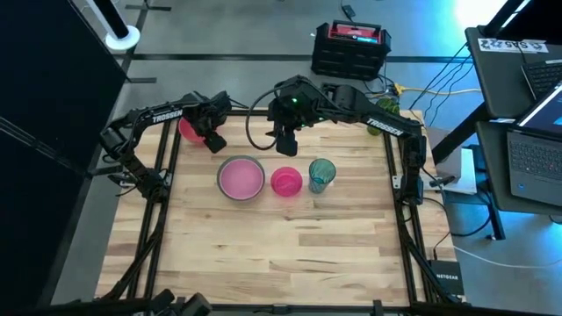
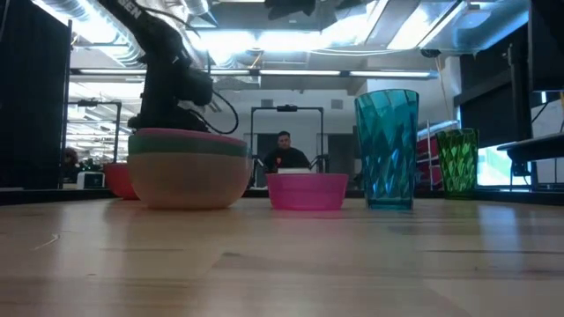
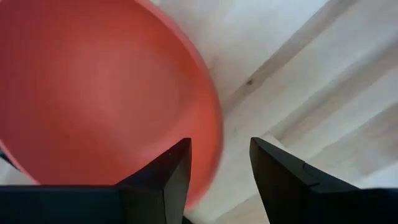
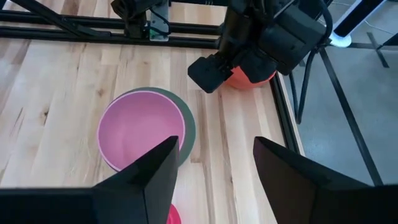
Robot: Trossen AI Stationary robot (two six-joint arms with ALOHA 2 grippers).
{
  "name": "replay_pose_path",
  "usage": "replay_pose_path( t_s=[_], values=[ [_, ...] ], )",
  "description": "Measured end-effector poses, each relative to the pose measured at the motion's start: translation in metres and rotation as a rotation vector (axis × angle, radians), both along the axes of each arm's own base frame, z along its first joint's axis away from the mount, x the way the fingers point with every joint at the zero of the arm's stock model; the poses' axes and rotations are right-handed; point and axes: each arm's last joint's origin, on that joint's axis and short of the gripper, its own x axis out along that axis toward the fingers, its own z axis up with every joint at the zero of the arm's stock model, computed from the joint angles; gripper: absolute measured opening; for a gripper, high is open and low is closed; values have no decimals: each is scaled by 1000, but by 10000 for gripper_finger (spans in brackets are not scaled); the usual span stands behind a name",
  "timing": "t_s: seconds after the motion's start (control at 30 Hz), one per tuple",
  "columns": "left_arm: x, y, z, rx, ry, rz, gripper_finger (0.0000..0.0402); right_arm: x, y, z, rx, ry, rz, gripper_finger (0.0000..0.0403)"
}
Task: Nest bowls inside each other
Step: Stack the orange bowl on top of the pink bowl
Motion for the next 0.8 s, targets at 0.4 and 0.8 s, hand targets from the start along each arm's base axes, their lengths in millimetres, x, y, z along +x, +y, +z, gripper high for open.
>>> replay_pose_path(
  t_s=[0.4,0.8],
  values=[
    [3,-5,17,-18,-69,-140,2,-15,1,-9,-34,182,-28,190],
    [68,-101,113,19,-150,-502,1,-63,9,3,85,325,-79,160]
  ],
)
